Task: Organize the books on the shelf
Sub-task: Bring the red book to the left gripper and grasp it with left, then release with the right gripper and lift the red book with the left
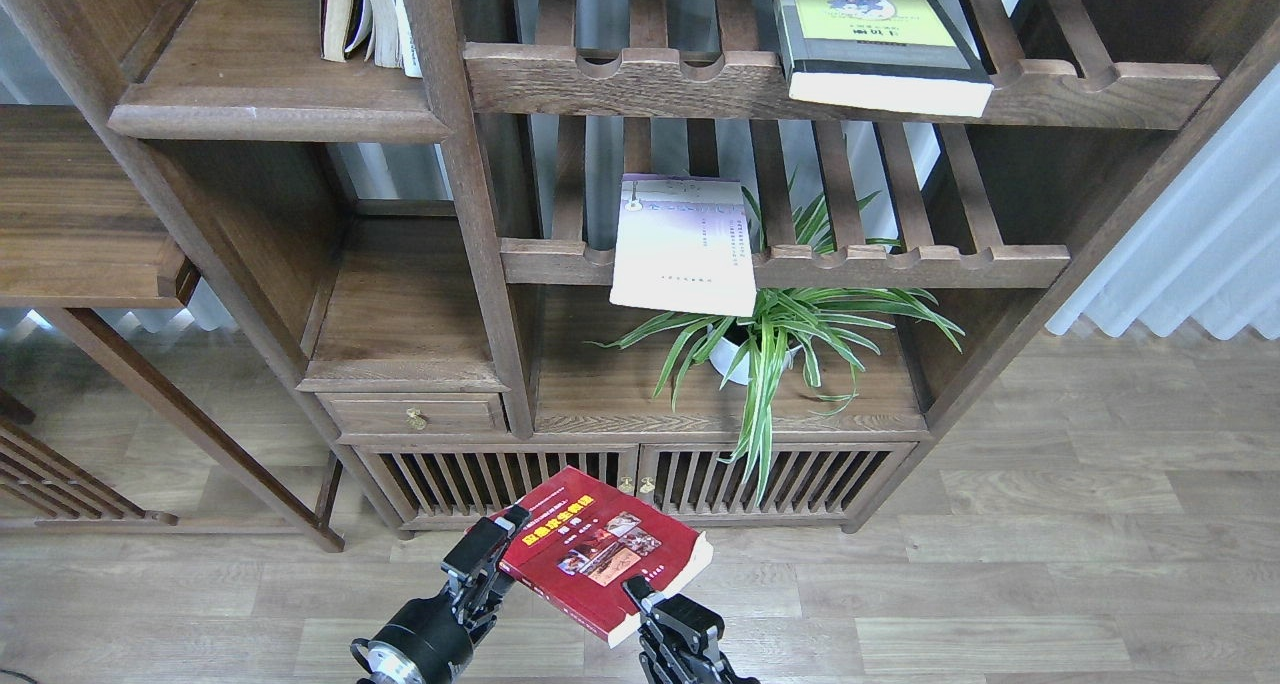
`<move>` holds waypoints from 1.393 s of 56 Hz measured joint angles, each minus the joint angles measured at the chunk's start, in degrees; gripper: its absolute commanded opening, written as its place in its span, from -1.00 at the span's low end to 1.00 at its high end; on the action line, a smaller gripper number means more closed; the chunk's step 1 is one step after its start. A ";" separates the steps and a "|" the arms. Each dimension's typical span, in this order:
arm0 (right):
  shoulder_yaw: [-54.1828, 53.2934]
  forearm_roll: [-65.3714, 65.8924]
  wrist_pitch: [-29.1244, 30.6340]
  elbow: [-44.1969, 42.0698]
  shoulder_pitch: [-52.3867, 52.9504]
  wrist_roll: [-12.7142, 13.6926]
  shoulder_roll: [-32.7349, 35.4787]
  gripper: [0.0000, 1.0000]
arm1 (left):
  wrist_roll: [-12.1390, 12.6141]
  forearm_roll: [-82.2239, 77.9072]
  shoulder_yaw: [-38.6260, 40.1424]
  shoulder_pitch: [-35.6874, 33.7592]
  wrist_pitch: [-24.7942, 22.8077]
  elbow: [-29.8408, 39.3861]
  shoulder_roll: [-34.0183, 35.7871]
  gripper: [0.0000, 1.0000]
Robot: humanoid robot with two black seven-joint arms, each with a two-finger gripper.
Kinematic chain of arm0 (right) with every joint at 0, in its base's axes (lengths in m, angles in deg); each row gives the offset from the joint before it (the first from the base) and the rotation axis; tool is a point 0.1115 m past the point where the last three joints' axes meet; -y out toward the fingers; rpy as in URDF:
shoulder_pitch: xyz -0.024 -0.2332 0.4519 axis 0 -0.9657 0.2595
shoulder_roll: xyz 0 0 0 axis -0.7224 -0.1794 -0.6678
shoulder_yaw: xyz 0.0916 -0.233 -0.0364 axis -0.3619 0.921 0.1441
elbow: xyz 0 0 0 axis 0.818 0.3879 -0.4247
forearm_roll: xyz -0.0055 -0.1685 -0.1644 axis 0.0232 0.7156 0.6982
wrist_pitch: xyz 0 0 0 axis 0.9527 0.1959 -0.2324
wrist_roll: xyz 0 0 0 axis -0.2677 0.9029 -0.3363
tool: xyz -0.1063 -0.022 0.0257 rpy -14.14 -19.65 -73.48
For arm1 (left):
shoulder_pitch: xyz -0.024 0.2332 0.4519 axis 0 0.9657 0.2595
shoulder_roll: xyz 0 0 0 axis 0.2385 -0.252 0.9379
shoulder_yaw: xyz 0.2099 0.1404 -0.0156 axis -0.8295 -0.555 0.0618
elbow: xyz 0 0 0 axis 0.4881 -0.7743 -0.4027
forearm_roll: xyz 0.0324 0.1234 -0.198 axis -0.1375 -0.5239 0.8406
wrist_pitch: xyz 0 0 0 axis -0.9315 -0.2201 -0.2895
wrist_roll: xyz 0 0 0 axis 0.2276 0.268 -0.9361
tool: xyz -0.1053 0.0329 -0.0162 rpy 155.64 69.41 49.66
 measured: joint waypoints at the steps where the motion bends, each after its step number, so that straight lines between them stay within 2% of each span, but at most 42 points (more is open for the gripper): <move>1: 0.04 0.01 0.00 0.00 -0.03 0.00 0.00 -0.95 | 0.00 0.00 -0.01 -0.04 0.00 -0.02 0.07 0.63; 5: 0.51 0.05 0.00 0.00 -0.29 0.04 0.00 -0.95 | -0.01 0.00 -0.03 -0.17 0.00 -0.04 0.27 0.43; 7: 0.80 0.07 0.00 -0.01 -0.42 0.08 0.00 -0.95 | -0.01 0.00 -0.07 -0.19 0.00 -0.05 0.31 0.06; 9: 0.97 0.08 0.00 -0.01 -0.52 0.09 0.00 -0.95 | 0.00 0.00 -0.13 -0.20 0.00 -0.05 0.33 -0.44; 10: 1.01 0.08 0.00 -0.01 -0.55 0.09 0.00 -0.95 | 0.00 0.00 -0.16 -0.19 0.00 -0.05 0.34 -0.54; 11: 1.04 0.07 0.00 -0.02 -0.59 0.09 0.00 -0.95 | 0.00 0.00 -0.20 -0.15 0.00 -0.05 0.36 -0.83; 12: 1.06 0.07 0.00 -0.02 -0.63 0.09 0.00 -0.95 | 0.00 0.00 -0.21 -0.07 0.00 -0.05 0.38 -0.91; 38: 1.02 0.08 0.00 -0.08 -0.80 0.19 0.01 -0.93 | 0.60 -1.78 -0.17 1.40 0.00 -0.03 0.48 -0.93; 43: 1.00 0.08 0.00 -0.09 -0.89 0.23 0.01 -0.87 | 0.60 -2.23 -0.18 1.37 0.00 -0.01 0.51 -0.94; 45: 0.99 0.08 0.00 -0.09 -0.97 0.23 0.01 -0.69 | 0.61 -2.32 -0.18 1.34 0.00 0.01 0.51 -0.94; 46: 0.97 0.08 0.00 -0.09 -1.00 0.23 0.01 -0.39 | 0.61 -2.36 -0.18 1.33 0.00 0.03 0.52 -0.94; 47: 0.94 0.08 0.00 -0.09 -1.03 0.24 0.01 -0.25 | 0.61 -2.40 -0.19 1.31 0.00 0.04 0.52 -0.94; 48: 0.90 0.10 0.00 -0.09 -1.06 0.26 0.01 0.21 | 0.61 -2.44 -0.20 1.30 0.00 0.07 0.54 -0.94; 49: 0.82 0.18 0.00 -0.12 -1.08 0.29 0.01 0.33 | 0.61 -2.49 -0.20 1.29 0.00 0.10 0.57 -0.94; 50: 0.73 0.25 0.00 -0.16 -1.09 0.33 0.01 0.64 | 0.62 -2.56 -0.21 1.28 0.00 0.12 0.59 -0.94; 55: 0.10 0.68 0.00 -0.96 -1.07 0.34 0.00 0.81 | 0.85 -3.60 -0.45 1.26 0.00 0.33 0.67 -0.94; 57: -0.14 0.89 0.00 -1.54 -1.02 0.33 -0.02 0.97 | 0.94 -4.13 -0.53 1.25 0.00 0.38 0.74 -0.94; 78: -0.41 1.19 0.00 -8.75 -1.12 -0.45 0.56 0.97 | 1.56 -13.69 1.25 -0.08 0.00 0.83 8.38 -0.94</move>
